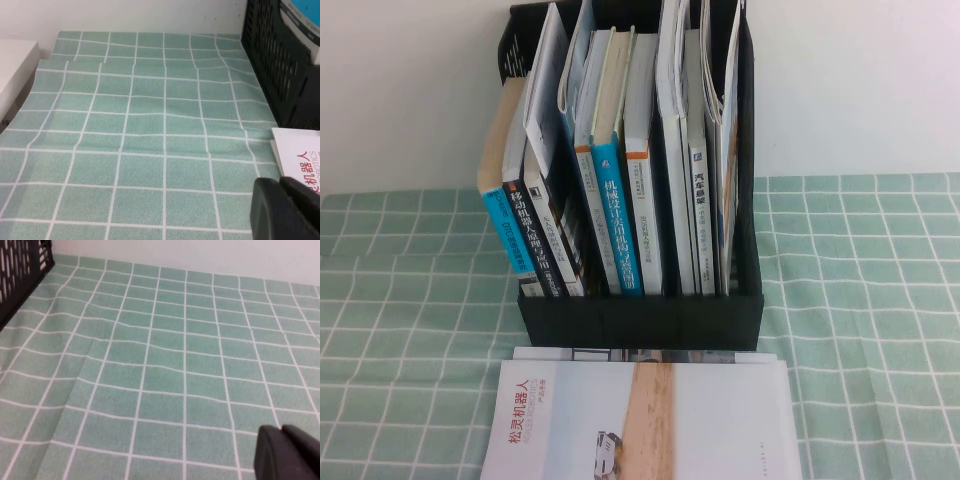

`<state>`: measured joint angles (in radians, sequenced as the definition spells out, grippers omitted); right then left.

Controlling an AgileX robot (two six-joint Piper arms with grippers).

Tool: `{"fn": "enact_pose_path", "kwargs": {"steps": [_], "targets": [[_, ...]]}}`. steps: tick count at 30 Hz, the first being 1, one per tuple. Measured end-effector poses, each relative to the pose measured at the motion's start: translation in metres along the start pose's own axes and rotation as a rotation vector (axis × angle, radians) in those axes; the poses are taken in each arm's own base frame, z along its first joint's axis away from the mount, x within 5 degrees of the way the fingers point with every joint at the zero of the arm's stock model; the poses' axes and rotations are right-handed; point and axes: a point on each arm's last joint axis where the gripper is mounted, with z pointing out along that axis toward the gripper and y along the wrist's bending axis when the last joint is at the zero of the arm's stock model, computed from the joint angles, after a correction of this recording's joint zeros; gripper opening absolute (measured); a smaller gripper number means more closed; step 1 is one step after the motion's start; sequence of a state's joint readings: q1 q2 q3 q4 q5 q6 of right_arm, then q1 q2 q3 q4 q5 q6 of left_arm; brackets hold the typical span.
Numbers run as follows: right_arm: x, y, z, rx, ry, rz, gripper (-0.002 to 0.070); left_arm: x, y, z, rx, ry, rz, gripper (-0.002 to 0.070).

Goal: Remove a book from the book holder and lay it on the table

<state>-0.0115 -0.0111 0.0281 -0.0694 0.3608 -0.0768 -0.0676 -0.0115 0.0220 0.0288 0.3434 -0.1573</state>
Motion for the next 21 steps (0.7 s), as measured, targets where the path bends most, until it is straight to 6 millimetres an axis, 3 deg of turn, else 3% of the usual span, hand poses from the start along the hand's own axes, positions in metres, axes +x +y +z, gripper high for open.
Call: {"fn": "enact_pose_path", "kwargs": {"steps": [16,21], "targets": [[-0.001,0.000,0.000,0.002,-0.010,-0.005,-0.0001,-0.001,0.001,0.000,-0.010,-0.010,0.038,-0.0003],[-0.018,-0.002,-0.002,0.021,-0.200,-0.019,-0.0001,-0.015,-0.002,-0.001,0.014,-0.190,0.062,-0.0003]]}}
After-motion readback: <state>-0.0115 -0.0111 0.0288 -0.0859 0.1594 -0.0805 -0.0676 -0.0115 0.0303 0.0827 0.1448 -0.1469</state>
